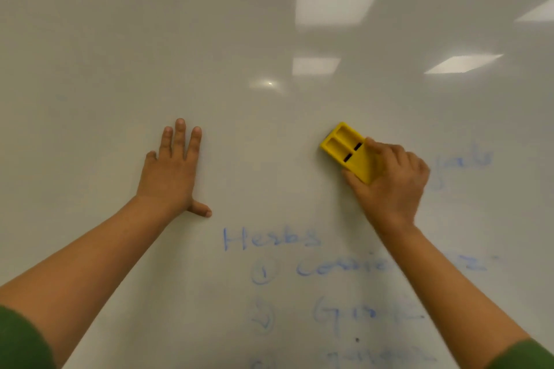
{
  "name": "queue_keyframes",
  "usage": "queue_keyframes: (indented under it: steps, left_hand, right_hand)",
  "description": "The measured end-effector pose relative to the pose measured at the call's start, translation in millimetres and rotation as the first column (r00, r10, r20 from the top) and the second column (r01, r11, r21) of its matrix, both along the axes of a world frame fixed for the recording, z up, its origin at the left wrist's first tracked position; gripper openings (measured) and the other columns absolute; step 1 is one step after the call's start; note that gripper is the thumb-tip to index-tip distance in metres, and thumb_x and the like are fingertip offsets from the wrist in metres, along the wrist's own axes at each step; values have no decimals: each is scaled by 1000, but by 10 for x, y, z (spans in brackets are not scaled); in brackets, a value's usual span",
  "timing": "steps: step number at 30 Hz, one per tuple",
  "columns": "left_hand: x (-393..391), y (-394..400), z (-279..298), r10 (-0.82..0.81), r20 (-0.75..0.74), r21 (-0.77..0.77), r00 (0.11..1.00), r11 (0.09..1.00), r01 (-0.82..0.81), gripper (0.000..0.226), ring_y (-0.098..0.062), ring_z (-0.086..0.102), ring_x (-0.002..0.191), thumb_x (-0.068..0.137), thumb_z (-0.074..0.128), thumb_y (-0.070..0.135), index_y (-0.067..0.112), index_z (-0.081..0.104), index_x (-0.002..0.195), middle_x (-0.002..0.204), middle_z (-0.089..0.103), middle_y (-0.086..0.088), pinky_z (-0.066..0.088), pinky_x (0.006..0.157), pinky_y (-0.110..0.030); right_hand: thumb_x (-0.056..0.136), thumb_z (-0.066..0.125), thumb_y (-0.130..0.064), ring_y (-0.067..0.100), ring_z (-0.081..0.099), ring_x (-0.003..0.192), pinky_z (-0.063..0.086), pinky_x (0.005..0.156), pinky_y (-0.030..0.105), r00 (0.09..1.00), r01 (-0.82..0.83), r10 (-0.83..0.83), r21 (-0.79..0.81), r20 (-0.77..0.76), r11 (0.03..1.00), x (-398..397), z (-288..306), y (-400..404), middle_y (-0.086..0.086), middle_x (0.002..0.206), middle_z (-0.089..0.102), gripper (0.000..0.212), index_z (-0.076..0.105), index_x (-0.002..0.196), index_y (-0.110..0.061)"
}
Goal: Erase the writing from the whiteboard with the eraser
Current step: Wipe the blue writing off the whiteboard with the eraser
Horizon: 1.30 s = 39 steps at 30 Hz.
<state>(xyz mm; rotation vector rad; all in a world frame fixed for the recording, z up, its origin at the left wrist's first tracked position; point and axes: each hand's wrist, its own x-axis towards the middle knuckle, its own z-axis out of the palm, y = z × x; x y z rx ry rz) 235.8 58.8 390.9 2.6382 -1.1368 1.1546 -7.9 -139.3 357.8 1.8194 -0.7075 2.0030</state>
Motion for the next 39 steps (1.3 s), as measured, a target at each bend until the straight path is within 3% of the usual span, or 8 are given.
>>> queue_keyframes:
  steps: [6,10,14,25,30,34,36,39]
  left_hand:
    - [-436,-149,141,41,-172,-66,984,996,-54,145,-35,-5,145,56,69,75,8,-22,147,155,-22,-17,17,114,-54]
    - [-788,-361,275,-144,-37,-65,989,988,141,142,-33,-14,145,56,68,75,21,-28,145,153,-31,-12,11,113,-57]
    - [-1039,-659,315,-267,-48,-50,963,963,264,145,-32,-20,143,53,70,74,21,-29,145,151,-33,-11,9,114,-56]
    - [-1056,-954,144,-225,-25,-138,974,966,220,158,-34,-28,140,39,64,85,19,-42,134,147,-40,-13,8,113,-59]
    - [-1100,-951,162,-193,-46,-112,980,976,187,156,-35,-28,140,39,64,85,19,-46,128,146,-42,-15,12,114,-57]
    - [-1151,-956,162,-177,-58,-111,983,979,170,157,-37,-25,140,39,65,84,17,-45,129,146,-40,-16,16,114,-55]
    - [-1176,-950,161,-170,-61,-109,983,981,163,159,-37,-24,141,39,65,84,16,-42,135,147,-40,-17,16,114,-54]
    - [-1186,-934,168,-165,-53,-110,985,981,158,159,-37,-23,141,39,64,85,15,-38,139,148,-38,-17,17,113,-54]
  right_hand:
    - [62,73,-35,25,60,80,32,89,36,992,-33,25,-62,-126,998,130,-193,143,2,94,66,48,64,106,-17]
    - [64,68,-39,24,63,79,28,95,41,973,46,-72,-122,-221,991,-126,-37,27,0,92,67,46,65,105,-19]
    - [62,68,-43,26,62,82,25,93,38,996,18,-14,48,-85,999,-250,135,-78,2,92,66,52,64,108,-18]
    - [64,65,-43,29,62,83,25,89,40,974,123,-147,-144,-170,982,-466,326,-302,4,93,66,51,64,109,-20]
    - [74,66,-49,30,48,115,32,97,41,987,141,-153,188,52,972,-1041,950,-548,5,119,61,57,53,126,-28]
    - [74,68,-46,27,45,118,31,97,40,938,-20,-101,344,330,939,-1187,1005,-672,2,124,58,62,50,130,-26]
    - [73,69,-46,32,51,109,35,90,40,950,28,-118,297,290,954,-999,836,-626,7,116,61,60,54,125,-22]
    - [67,69,-45,33,57,82,34,75,38,994,93,-91,-18,65,996,-597,389,-459,9,92,67,51,65,109,-18]
